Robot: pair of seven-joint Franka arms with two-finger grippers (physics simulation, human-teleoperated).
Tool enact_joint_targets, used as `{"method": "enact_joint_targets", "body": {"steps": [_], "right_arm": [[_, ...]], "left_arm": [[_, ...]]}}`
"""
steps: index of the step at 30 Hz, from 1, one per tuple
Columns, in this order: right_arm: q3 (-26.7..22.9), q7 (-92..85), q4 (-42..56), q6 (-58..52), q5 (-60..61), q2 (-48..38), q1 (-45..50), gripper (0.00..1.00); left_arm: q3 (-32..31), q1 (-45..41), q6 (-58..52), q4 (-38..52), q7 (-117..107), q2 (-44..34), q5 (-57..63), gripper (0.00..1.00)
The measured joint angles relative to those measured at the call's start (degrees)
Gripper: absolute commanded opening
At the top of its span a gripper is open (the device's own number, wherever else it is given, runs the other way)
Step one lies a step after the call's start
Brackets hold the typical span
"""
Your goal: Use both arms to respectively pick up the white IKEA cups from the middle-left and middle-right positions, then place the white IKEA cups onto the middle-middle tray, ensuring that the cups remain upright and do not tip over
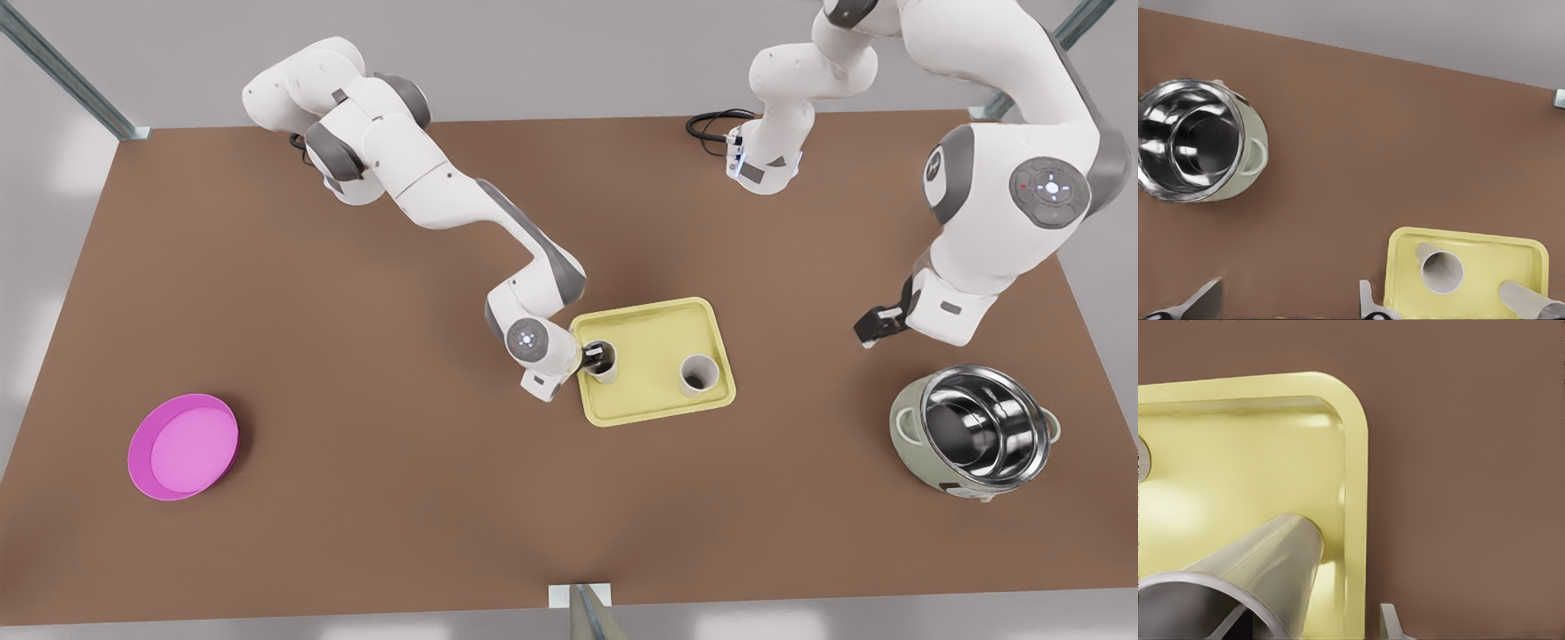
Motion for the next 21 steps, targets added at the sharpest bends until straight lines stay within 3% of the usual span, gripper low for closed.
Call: {"method": "enact_joint_targets", "body": {"steps": [12,15,18,21], "right_arm": [[-0.60,1.64,1.17,-5.47,2.44,-3.17,-0.23,1.00],[-1.36,1.89,-0.19,-13.14,0.58,-8.22,-6.26,1.00],[-5.10,1.75,-0.12,-22.61,-9.16,-9.99,-15.01,1.00],[-5.68,0.54,-3.53,-29.29,-18.00,-21.62,-22.28,1.00]], "left_arm": [[1.23,-0.36,-13.00,0.14,5.53,-0.24,-0.29,1.00],[1.22,-0.38,-13.81,0.14,6.42,-0.31,-0.35,1.00],[1.19,-0.41,-15.10,0.09,7.19,-0.08,-0.42,1.00],[-0.64,0.00,-15.93,0.22,7.83,0.03,-1.06,1.00]]}}
